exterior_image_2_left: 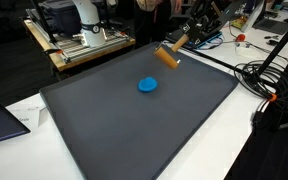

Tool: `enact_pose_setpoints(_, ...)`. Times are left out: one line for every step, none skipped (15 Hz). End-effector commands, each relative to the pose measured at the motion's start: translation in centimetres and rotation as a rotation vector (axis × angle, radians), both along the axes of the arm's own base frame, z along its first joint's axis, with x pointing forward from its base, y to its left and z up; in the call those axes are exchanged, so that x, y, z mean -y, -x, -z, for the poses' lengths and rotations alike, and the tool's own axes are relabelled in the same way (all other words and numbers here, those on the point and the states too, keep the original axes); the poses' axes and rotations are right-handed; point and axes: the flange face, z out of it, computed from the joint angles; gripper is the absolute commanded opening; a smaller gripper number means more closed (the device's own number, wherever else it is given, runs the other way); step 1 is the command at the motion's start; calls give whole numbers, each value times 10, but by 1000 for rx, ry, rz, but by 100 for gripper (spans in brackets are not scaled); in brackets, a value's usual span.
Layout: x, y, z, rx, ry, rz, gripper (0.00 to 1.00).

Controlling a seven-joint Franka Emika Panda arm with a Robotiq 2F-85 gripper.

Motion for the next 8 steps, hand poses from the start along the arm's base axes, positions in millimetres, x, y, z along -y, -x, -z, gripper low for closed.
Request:
enact_pose_setpoints(-5,-4,-1,49,21,32,23)
enact_pose_setpoints(-5,-5,3,51,23,35,23)
enact_pose_setpoints(-3,-6,7,54,28,44,23)
enact_pose_setpoints(-3,-7,11,55,31,49,23)
enact_pose_setpoints(-3,-8,16,59,31,50,23)
enact_pose_setpoints(-4,-9,20,65,37,48,23)
enact_pose_setpoints(-5,-10,26,61,42,44,23)
enact_pose_setpoints(-6,-10,30,65,53,41,23)
